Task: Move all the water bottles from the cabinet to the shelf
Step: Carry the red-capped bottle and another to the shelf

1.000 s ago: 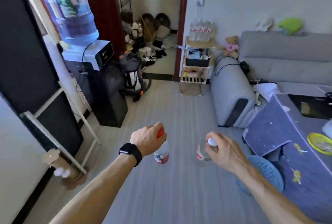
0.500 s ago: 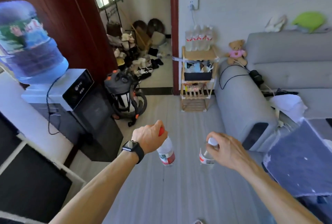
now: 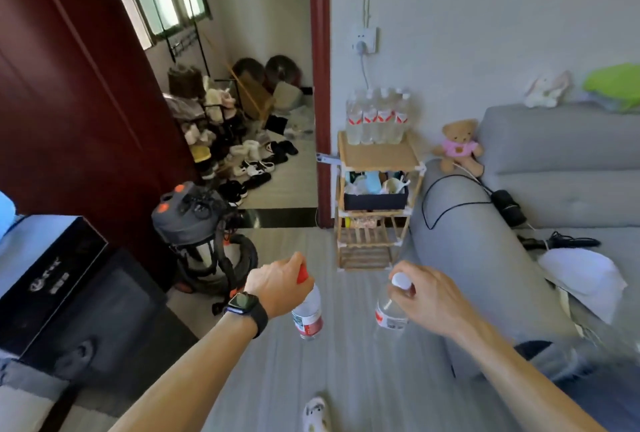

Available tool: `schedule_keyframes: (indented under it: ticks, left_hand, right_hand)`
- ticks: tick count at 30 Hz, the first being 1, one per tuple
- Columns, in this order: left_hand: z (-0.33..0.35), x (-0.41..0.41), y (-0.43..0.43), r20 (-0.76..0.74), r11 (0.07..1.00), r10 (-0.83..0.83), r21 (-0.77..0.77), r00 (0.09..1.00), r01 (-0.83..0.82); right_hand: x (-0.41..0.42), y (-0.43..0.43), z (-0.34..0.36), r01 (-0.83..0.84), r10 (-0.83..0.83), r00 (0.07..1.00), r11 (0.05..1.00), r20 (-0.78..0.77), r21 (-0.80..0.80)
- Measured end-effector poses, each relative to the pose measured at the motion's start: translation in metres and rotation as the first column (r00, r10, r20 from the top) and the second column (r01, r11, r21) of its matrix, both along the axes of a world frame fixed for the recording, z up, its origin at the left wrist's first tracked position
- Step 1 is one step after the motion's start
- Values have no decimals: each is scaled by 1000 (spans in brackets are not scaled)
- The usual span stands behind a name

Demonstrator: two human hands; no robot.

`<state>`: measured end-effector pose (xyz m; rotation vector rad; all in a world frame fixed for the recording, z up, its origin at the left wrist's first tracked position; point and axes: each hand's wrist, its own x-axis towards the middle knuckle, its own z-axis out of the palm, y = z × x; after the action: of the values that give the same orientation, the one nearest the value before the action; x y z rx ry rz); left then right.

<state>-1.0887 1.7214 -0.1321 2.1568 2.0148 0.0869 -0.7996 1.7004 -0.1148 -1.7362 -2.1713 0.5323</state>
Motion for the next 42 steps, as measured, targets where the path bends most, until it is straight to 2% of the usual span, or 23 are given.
schedule_keyframes:
  ticks: [5, 10, 16, 24, 31, 37, 42]
  left_hand:
    - [9, -11, 127, -68, 996, -79, -41, 995, 76]
    - [21, -7, 234, -17, 986, -168, -12, 986, 167]
    - [25, 1, 354, 51, 986, -166, 39, 985, 164]
    - [42, 44, 510, 35, 982, -189, -18, 981, 190]
    - [45, 66, 609, 153, 987, -163, 35, 975, 160]
    - [28, 80, 685, 172, 964, -256, -32, 951, 265]
    - [12, 85, 730, 189, 951, -297, -25, 936, 307]
  right_hand:
    - [-9, 106, 5, 46, -46, 998, 999, 44, -12]
    - [-3, 201, 12, 114, -114, 993, 993, 30, 1]
    - [11, 318, 6, 155, -155, 988, 988, 7, -4]
    - [43, 482, 4, 174, -173, 983, 985, -68, 5]
    - [41, 590, 5, 215, -216, 966, 976, -140, -21]
    - [27, 662, -8, 280, -289, 942, 957, -172, -74]
    - [12, 707, -11, 292, -295, 943, 955, -154, -45]
